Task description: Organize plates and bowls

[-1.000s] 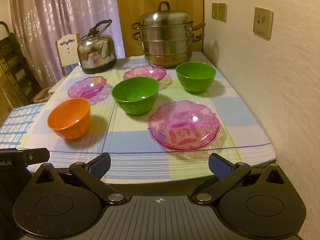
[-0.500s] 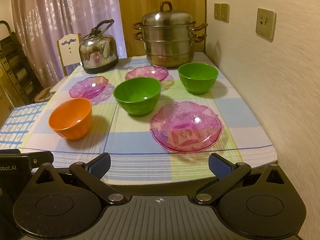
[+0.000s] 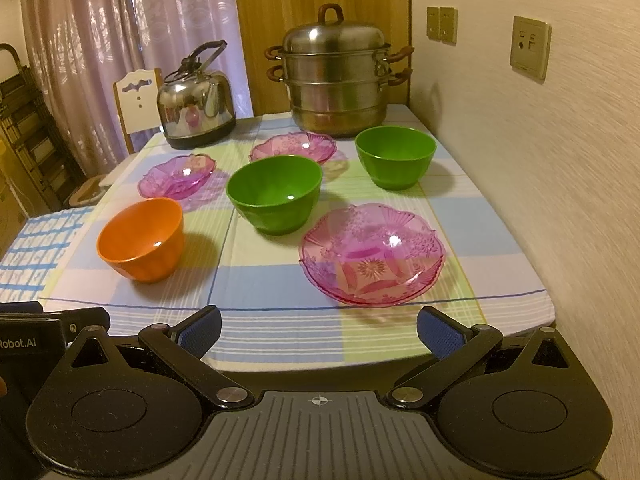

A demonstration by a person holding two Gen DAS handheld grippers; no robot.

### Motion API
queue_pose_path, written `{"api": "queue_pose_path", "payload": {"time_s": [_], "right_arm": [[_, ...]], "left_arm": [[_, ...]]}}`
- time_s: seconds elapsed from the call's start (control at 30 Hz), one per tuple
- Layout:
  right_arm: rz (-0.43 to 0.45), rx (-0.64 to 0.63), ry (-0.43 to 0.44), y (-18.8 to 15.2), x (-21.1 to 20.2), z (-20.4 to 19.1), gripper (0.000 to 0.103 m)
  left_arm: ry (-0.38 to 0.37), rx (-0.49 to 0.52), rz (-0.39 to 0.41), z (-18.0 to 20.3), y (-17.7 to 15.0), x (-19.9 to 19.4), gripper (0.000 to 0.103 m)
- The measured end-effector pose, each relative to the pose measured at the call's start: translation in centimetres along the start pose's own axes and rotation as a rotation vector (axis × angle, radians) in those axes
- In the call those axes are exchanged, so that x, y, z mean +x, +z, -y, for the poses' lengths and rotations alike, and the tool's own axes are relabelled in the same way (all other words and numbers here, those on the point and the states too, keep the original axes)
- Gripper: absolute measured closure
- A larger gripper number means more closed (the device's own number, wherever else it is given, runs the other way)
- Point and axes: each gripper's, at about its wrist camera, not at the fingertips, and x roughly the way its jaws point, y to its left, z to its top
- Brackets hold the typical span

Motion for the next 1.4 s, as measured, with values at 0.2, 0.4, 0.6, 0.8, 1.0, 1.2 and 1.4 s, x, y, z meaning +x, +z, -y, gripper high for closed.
{"api": "queue_pose_path", "payload": {"time_s": [0.2, 0.4, 0.6, 0.8, 1.0, 1.2, 1.4], "right_arm": [[0.000, 0.002, 0.000, -0.04, 0.00, -0.02, 0.000], [0.000, 0.002, 0.001, -0.07, 0.01, 0.02, 0.000], [0.000, 0.003, 0.001, -0.09, 0.02, 0.01, 0.000], [0.001, 0.005, 0.002, -0.14, -0.03, -0.01, 0.000], [0.002, 0.006, 0.002, -0.14, -0.04, 0.07, 0.000], [0.002, 0.007, 0.002, -0.12, -0.03, 0.04, 0.000], [0.002, 0.009, 0.003, -0.11, -0.01, 0.12, 0.000]], "left_arm": [[-0.001, 0.001, 0.000, 0.04, 0.01, 0.00, 0.000], [0.000, 0.001, 0.000, 0.17, -0.08, 0.01, 0.000], [-0.001, 0.001, -0.001, 0.21, -0.10, 0.01, 0.000], [-0.002, 0.000, -0.003, 0.19, -0.18, -0.01, 0.000], [-0.003, -0.001, -0.003, 0.17, -0.18, -0.01, 0.000], [-0.002, 0.000, -0.003, 0.17, -0.20, 0.00, 0.000], [-0.004, -0.001, -0.003, 0.20, -0.23, -0.02, 0.000]]}}
